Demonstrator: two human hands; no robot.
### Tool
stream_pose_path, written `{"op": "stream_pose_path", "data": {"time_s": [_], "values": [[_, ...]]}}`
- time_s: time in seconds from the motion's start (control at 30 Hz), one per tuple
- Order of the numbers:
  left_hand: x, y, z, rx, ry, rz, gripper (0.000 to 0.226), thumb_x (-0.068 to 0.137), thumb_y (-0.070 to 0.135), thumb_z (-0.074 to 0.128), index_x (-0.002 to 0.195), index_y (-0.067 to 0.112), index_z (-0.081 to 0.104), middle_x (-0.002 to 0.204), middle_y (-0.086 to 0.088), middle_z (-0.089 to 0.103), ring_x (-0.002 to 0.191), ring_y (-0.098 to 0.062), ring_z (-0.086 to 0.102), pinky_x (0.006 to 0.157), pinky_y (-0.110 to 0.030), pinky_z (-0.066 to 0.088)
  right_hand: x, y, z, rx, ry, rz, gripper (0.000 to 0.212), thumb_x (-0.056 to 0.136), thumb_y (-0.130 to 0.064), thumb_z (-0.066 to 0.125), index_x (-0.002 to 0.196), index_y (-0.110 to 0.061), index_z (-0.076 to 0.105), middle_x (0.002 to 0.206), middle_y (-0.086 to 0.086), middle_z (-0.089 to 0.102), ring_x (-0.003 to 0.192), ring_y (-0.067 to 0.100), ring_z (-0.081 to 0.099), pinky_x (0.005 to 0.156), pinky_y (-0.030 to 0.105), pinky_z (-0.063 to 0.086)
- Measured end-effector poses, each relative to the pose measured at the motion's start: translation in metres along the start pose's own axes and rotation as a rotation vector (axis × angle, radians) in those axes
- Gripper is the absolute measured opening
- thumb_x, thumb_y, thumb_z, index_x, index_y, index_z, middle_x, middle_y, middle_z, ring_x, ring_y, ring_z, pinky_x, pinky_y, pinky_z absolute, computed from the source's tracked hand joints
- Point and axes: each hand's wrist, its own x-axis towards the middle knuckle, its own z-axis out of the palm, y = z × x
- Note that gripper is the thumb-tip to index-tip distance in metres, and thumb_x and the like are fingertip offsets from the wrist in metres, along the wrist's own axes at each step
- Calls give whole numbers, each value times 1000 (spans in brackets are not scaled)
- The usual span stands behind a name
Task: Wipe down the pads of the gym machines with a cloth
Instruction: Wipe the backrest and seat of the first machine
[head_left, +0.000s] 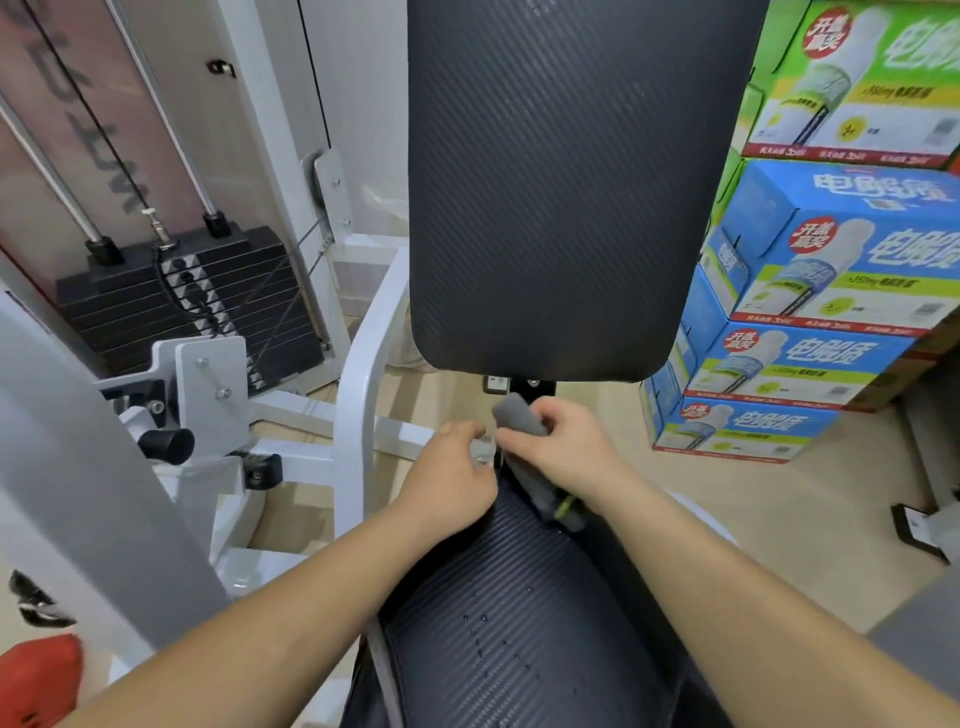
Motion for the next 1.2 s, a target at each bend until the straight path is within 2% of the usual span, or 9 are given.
{"op": "stream_pose_path", "data": {"time_s": [0.13,0.27,0.43,0.6,0.7,0.83,0.93,1.03,1.2], "values": [[-16,-15,-12,7,31,-7,57,95,12,55,151,18,46,152,2,44,132,-14,50,101,-20,37,10,1,32,-249,94,-96,11,91,-24,64,80,-24,62,78,-3,66,77,20,63,62,31,49],[-27,-28,-21,7,59,-52,55,95,12,55,149,16,47,152,1,43,133,-15,49,104,-21,37,13,-3,25,-554,-48,-29,14,88,-19,61,98,-28,65,95,0,65,90,24,61,65,31,46],[-36,-25,-23,-5,60,-32,53,96,12,53,148,15,47,150,3,41,123,-10,49,100,-19,35,5,0,-5,-601,0,111,9,85,-18,65,91,-23,61,105,7,67,88,28,59,70,32,46],[-38,-12,-20,10,31,3,52,95,13,54,147,18,50,146,5,45,107,-4,50,96,-20,36,-16,30,-73,-173,298,216,13,90,-17,64,99,-8,62,100,18,69,99,39,65,80,45,56],[-33,8,-6,-22,-8,127,55,91,22,68,144,22,53,139,7,48,125,-8,51,102,-20,38,-30,16,-76,157,235,204,8,92,-17,67,97,-11,65,99,17,71,94,33,70,75,53,64],[-35,43,9,-171,-91,309,98,73,48,86,155,34,33,149,17,39,136,0,42,112,-23,38,-48,-14,-57,573,24,248,20,96,-17,69,115,-11,70,109,16,76,98,31,76,69,43,63],[-32,44,11,-204,41,398,66,82,28,79,139,42,49,130,12,59,122,-8,57,103,-34,51,-57,-24,-49,556,-171,208,25,98,-30,67,113,-11,74,105,13,80,94,25,77,78,40,60],[-34,40,-10,-139,137,391,28,92,11,63,109,33,64,105,3,65,100,-16,63,83,-33,53,-57,-24,-56,172,-85,78,51,95,-52,58,94,-4,78,86,13,78,80,20,72,74,36,53],[-77,44,-36,423,302,584,12,89,38,59,91,26,62,96,8,59,95,-20,51,79,-41,44,-72,24,-61,-112,83,80,48,88,-45,58,80,2,67,76,21,68,66,20,56,66,39,51]]}}
